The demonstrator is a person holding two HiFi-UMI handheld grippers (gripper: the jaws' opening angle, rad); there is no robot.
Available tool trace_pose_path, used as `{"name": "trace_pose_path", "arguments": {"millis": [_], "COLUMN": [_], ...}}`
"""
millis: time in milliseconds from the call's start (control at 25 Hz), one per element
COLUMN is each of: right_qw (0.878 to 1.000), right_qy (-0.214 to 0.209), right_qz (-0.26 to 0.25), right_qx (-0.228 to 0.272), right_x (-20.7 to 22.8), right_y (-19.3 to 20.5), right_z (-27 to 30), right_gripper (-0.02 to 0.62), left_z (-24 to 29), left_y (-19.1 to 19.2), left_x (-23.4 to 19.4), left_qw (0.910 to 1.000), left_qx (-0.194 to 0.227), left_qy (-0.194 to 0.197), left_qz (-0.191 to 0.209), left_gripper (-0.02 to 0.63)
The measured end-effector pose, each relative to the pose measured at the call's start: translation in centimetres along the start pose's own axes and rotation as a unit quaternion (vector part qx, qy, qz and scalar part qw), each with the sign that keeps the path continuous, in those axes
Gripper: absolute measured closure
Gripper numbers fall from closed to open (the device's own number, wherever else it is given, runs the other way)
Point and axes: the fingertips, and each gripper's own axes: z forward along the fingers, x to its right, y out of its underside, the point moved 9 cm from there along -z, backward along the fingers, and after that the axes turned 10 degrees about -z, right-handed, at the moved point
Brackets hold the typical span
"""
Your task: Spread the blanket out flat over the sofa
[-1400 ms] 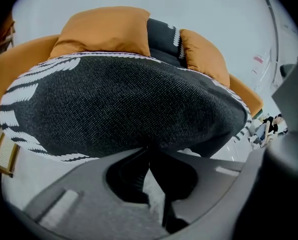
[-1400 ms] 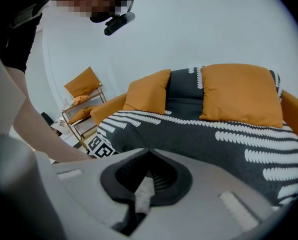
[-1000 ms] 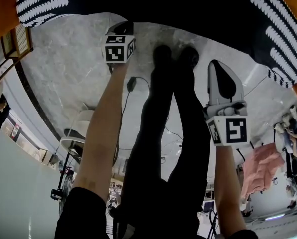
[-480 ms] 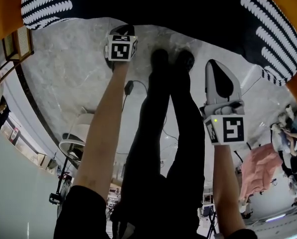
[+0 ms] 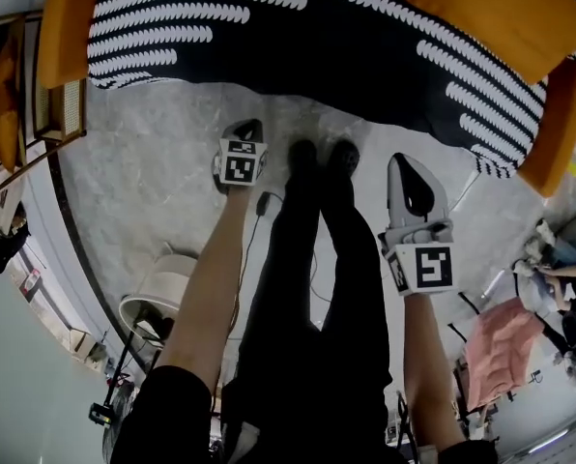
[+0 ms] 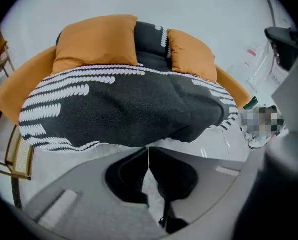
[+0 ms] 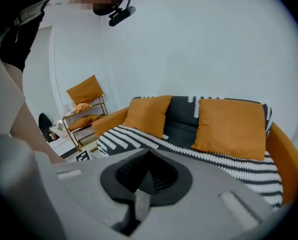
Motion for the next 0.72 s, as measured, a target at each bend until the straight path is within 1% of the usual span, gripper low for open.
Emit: {"name": "trace_pose_path", "arguments": {"millis": [120,240,400,480,720], "right_qw": [1.000,1.000,0.999,0.999,0.998], "right_qy": [0.009,0.018,0.037,0.039,0.039], "right_qz": [-0.006,-0.004,-0.009,-0.002,0.028], "right_qx": [0.000,0.000,0.014,0.022,0.051], "right_x": [0.3,0.3,0.4,0.5,0.1], "right_y": [-1.3,-2.8,-5.0,-6.2,-9.1], "right_z": [-2.7,-5.4,-8.2,-10.0,-14.3], "right_gripper": [0.594,0.594,0.594,0.594,0.595], "left_z": [-3.3,-6.8,-10.6,-12.9,-20.0], "left_y": [-0.5,-1.0,-3.4,-4.5,-7.1], "left_x": [2.2,4.7,7.8,9.6,13.6], "left_qw": [0.9995,0.9968,0.9861,0.9815,0.9706], "left_qx": [0.006,0.014,0.046,0.065,0.113], "left_qy": [0.014,0.033,0.066,0.081,0.113], "left_qz": [0.026,0.072,0.145,0.161,0.180], "left_gripper": [0.594,0.594,0.595,0.595,0.595]}}
